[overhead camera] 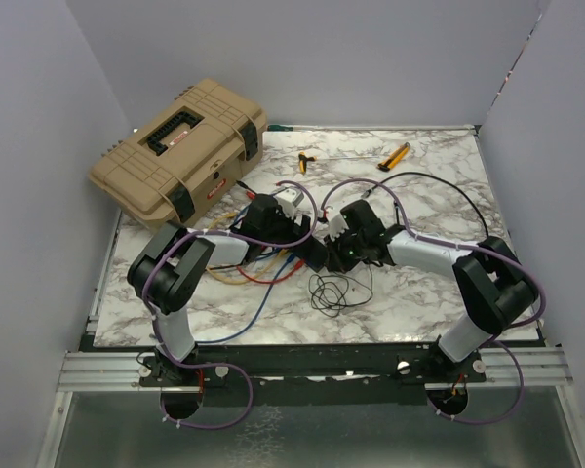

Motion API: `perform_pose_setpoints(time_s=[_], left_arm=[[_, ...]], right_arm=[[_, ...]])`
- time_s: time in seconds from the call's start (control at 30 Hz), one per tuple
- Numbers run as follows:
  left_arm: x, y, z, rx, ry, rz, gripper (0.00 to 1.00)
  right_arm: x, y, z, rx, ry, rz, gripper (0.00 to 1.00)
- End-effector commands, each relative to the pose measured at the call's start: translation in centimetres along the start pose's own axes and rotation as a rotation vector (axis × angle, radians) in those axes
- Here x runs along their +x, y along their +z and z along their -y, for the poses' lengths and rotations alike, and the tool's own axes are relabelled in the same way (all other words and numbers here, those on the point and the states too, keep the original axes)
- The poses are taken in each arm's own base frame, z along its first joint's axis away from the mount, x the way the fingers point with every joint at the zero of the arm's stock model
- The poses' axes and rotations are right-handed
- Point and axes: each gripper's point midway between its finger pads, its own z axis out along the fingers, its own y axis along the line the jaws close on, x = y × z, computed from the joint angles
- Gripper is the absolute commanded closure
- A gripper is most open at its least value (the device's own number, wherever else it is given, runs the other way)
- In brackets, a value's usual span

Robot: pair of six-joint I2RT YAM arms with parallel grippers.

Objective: Insert the plug into the switch port
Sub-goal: Insert the connector into the switch port.

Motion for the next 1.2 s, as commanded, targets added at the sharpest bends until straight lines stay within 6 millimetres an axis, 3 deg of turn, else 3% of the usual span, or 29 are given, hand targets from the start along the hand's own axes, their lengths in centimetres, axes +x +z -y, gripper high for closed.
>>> perform_pose_setpoints(time_s=[0.0,0.37,0.7,0.9,1.1,1.17], left_arm=[[3.2,-0.9,4.0,0.112,-0.057,-0.113,0.12],[2.6,-1.4,6.3,0.168,-0.077,-0.069,0.12],[2.3,-1.6,8.2,0.207,-0.056,-0.047,0.12],[-0.2,-0.6,7.5,0.158,-0.002,0.005,0.11],[-3.1,1.5,6.0,0.089,0.023,0.059,0.1],[-4.0,1.8,5.0,0.05,0.019,0.081,0.09]], right_arm=[[-6.8,-1.4,-0.9,-0.021,-0.061,0.199,1.0],[-6.6,0.0,-0.5,-0.02,-0.036,0.205,1.0],[-9.3,-0.5,-0.5,-0.01,-0.026,0.273,1.0],[-7.9,-0.3,1.0,0.071,-0.013,0.227,1.0],[-6.1,-1.2,4.4,0.258,0.06,0.174,0.98],[-5.7,-2.0,5.3,0.308,0.085,0.175,0.93]])
